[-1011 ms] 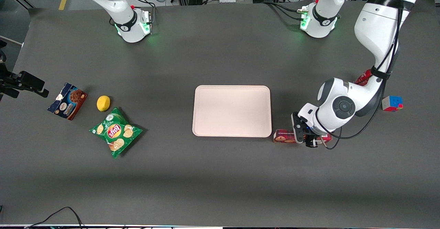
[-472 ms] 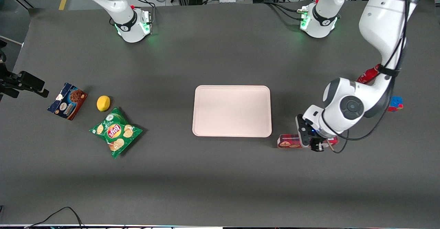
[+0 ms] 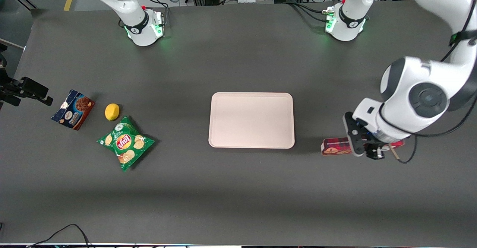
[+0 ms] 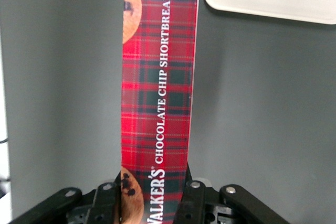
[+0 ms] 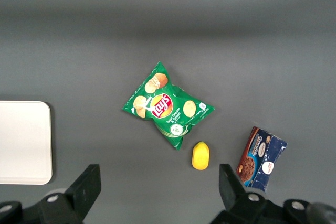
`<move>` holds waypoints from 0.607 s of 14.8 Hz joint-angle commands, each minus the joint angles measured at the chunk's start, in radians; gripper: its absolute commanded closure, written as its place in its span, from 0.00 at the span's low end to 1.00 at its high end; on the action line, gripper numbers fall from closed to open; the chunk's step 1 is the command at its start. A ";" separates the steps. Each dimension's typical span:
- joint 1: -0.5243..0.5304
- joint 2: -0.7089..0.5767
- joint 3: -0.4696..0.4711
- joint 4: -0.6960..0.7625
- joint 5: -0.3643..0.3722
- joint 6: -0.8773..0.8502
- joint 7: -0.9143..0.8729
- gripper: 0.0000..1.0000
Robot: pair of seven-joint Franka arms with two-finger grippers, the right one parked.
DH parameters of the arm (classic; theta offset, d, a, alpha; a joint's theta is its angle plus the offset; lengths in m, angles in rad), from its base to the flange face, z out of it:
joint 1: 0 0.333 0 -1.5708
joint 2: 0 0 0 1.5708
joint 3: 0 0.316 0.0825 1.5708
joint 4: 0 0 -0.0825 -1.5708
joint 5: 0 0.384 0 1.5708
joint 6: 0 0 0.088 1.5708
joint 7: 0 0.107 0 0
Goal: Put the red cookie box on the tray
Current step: 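Lift the box and carry it over the pink tray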
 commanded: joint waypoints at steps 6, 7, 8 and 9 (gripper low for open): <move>-0.007 -0.085 -0.058 0.024 -0.038 -0.083 -0.191 1.00; -0.007 -0.084 -0.063 0.024 -0.050 -0.091 -0.262 1.00; -0.007 -0.084 -0.073 0.021 -0.074 -0.096 -0.344 1.00; -0.008 -0.082 -0.093 0.013 -0.093 -0.100 -0.432 1.00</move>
